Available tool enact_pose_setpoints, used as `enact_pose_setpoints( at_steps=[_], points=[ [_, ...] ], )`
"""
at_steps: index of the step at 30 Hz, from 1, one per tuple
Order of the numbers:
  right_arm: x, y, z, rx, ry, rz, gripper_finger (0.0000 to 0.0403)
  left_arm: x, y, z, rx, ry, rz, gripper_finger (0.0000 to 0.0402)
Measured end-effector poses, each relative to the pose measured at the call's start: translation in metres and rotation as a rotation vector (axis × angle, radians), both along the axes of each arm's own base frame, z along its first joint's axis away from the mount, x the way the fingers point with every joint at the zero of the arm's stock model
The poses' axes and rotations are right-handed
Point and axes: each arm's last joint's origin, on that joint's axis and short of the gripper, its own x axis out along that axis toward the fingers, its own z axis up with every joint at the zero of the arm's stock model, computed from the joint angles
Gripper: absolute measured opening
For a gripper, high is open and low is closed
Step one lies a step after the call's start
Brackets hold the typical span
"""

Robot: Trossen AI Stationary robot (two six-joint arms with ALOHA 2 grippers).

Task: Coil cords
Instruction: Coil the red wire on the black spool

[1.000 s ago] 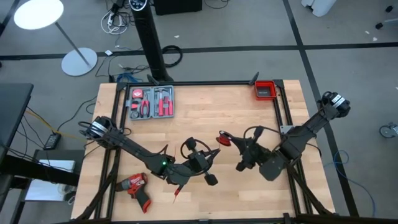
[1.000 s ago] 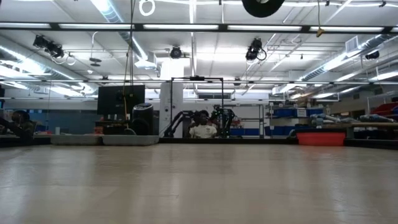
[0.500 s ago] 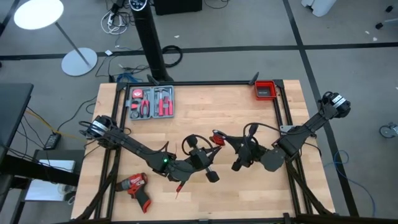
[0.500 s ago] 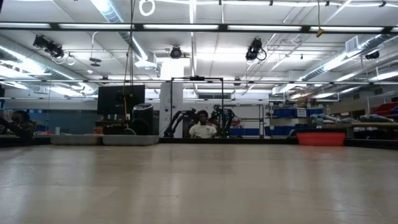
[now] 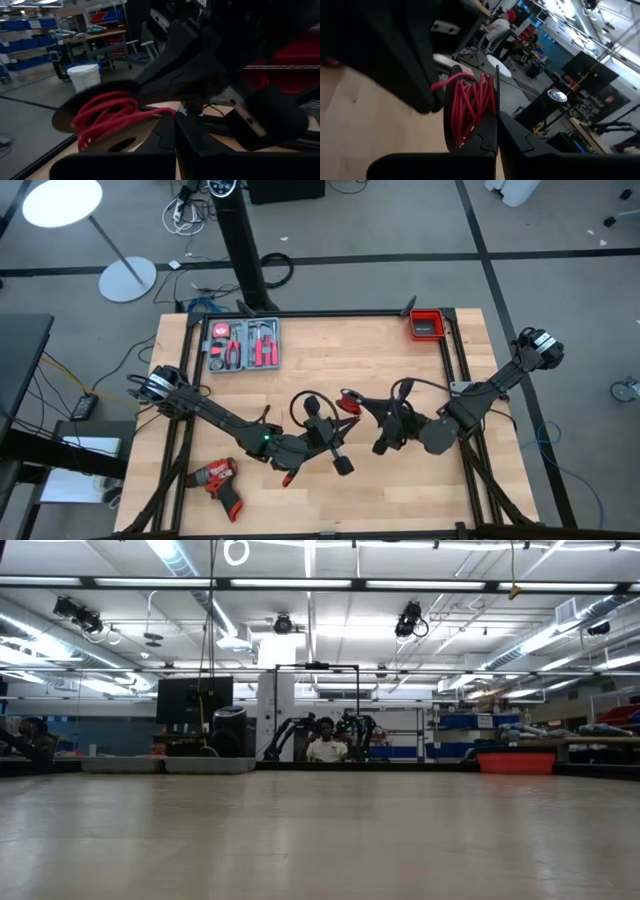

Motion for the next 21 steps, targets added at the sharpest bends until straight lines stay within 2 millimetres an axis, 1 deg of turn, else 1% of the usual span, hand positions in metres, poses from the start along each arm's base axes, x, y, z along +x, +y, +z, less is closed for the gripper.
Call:
enact_pose_setpoints(
  at_steps=[5,13,19,21],
  points=[
    [0.002,-0.002,-0.002,-0.03,0.036,0.022,0.0,0.0,0.0,0.001,-0.005,-0.011,-0.004,0.0],
    [0.007,-0.008,0.001,-0.007,0.01,0.016,0.0,0.007,0.012,0.001,-0.042,-0.028,-0.026,0.0],
    [0.008,-0.009,0.004,-0.004,-0.009,0.015,0.0,0.008,0.015,-0.004,-0.03,0.022,-0.044,0.0001],
    [0.008,-0.008,0.004,-0.007,-0.008,0.017,0.0,0.008,0.014,-0.006,-0.021,0.043,-0.046,0.001]
  ],
)
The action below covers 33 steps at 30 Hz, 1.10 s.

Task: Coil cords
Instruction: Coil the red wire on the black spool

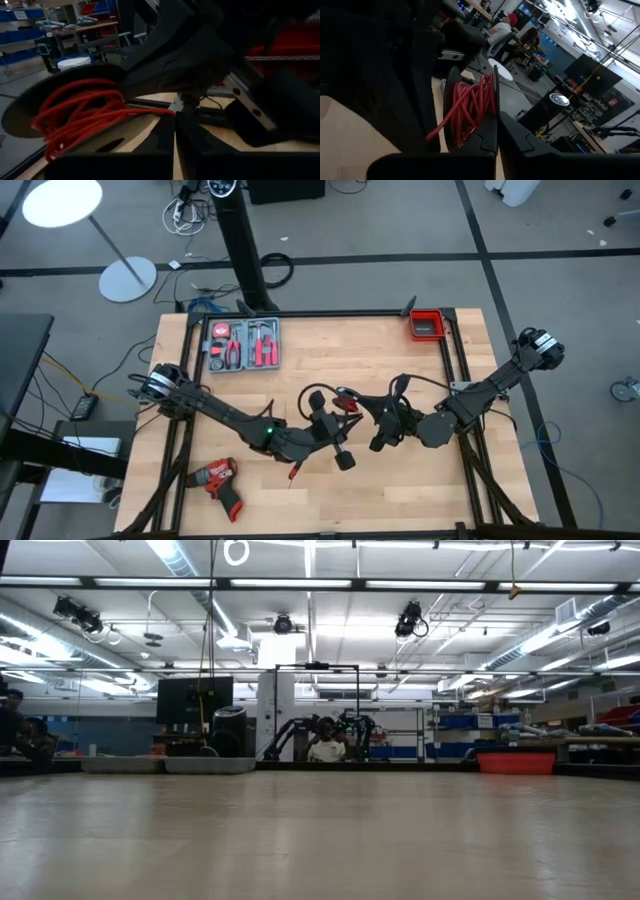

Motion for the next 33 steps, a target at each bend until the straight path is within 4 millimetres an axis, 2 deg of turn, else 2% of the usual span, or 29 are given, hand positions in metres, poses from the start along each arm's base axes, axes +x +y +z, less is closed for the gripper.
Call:
enact_pose_setpoints(
  at_steps=[6,9,13,19,25,33],
  points=[
    [0.001,0.0,0.002,0.016,-0.019,0.009,0.0,0.0,-0.003,-0.004,0.014,0.032,-0.014,0.0065],
    [0.001,0.001,0.003,0.023,-0.029,0.012,0.0,0.0,-0.003,-0.004,0.003,0.025,-0.019,0.0079],
    [0.001,0.001,0.003,0.023,-0.029,0.015,0.0,0.0,-0.003,-0.006,-0.015,0.036,-0.025,0.0082],
    [-0.002,0.004,0.003,0.012,-0.026,-0.001,0.0,-0.007,-0.015,-0.013,-0.064,0.075,-0.061,0.0079],
    [-0.013,0.013,0.004,-0.006,-0.027,-0.016,0.0,-0.015,-0.026,-0.02,-0.117,0.092,-0.004,0.0078],
    [-0.022,0.022,0.01,0.018,-0.064,-0.002,0.0,-0.006,-0.024,-0.033,-0.219,0.086,-0.061,0.0078]
  ],
)
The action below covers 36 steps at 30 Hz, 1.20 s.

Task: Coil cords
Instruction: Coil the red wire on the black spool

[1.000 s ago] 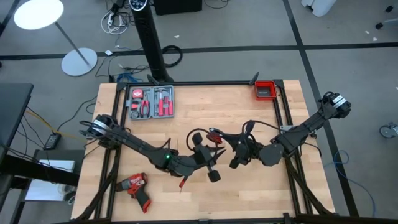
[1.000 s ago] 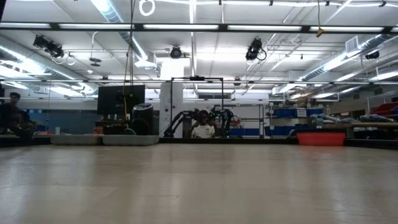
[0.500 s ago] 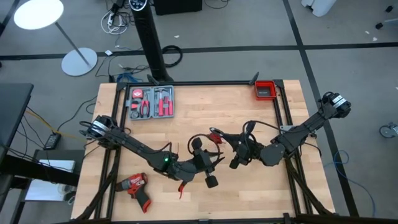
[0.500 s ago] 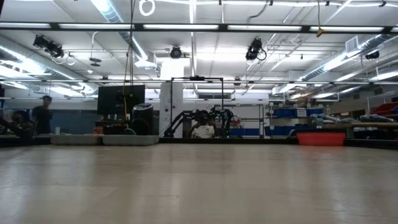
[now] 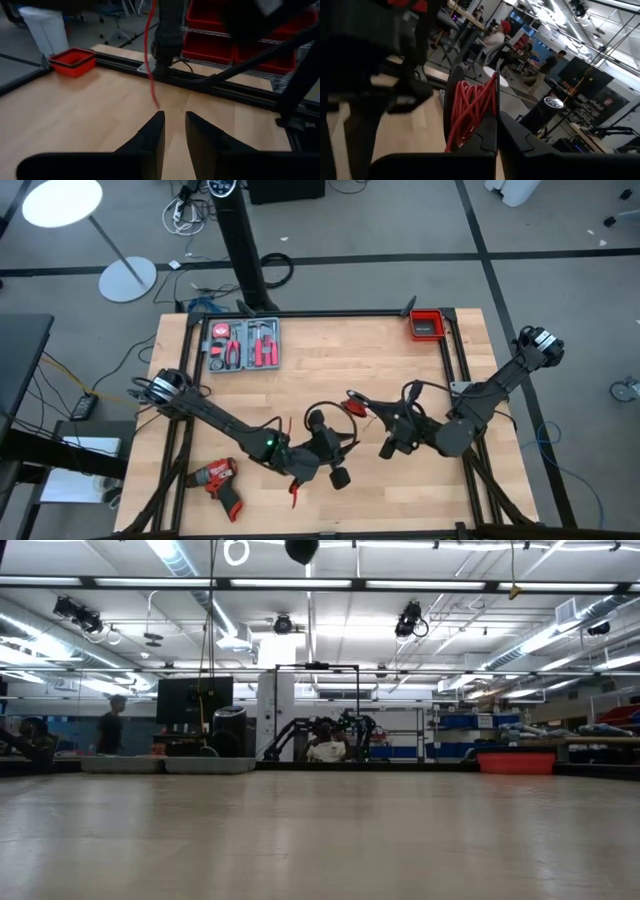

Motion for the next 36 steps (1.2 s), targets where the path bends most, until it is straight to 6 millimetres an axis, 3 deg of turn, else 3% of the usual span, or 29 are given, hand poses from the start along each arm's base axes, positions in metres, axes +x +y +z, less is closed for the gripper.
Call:
enact_pose_setpoints(
  at_steps=[12,22,36],
  points=[
    [0.001,0.001,0.006,0.006,-0.036,0.015,0.0,0.015,0.016,-0.006,-0.035,-0.046,0.015,0.008],
    [0.001,0.002,0.008,0.02,-0.05,0.036,0.0,0.022,0.03,-0.001,-0.052,-0.105,0.066,0.0136],
    [0.002,0.003,0.01,0.041,-0.071,0.07,0.0,0.027,0.042,0.0,-0.061,-0.112,0.067,0.0133]
  ],
)
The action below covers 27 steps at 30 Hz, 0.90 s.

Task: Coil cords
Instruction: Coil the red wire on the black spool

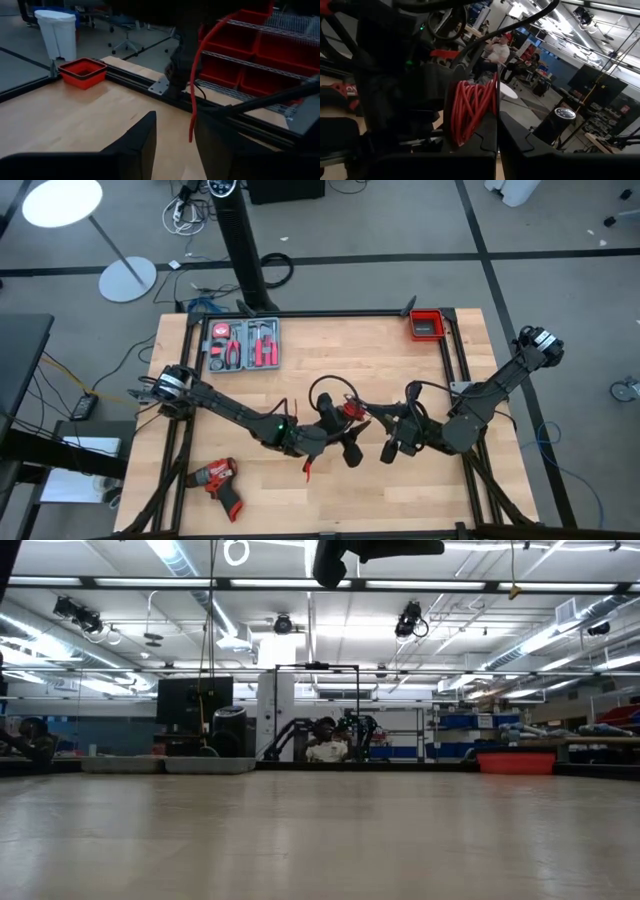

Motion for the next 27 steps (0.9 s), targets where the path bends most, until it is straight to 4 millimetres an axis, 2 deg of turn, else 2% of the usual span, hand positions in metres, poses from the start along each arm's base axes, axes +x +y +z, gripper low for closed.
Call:
enact_pose_setpoints(
  at_steps=[4,7,9,19,27],
  points=[
    [0.0,0.0,0.0,0.004,-0.003,-0.004,0.0,0.001,0.001,0.003,0.011,-0.026,0.007,0.0102],
    [0.0,0.0,0.0,0.005,-0.003,-0.002,0.0,0.0,-0.001,0.005,0.064,-0.02,-0.004,0.0029],
    [0.0,0.0,0.0,0.004,-0.002,0.0,0.0,0.0,-0.002,0.005,0.095,-0.009,0.011,0.001],
    [-0.004,0.005,0.0,0.002,-0.003,0.024,0.0,-0.006,0.003,-0.008,0.215,0.154,0.17,0.0001],
    [-0.011,0.013,0.0,-0.008,0.0,0.021,0.0,-0.014,-0.003,-0.006,0.388,0.235,0.345,0.0]
  ],
)
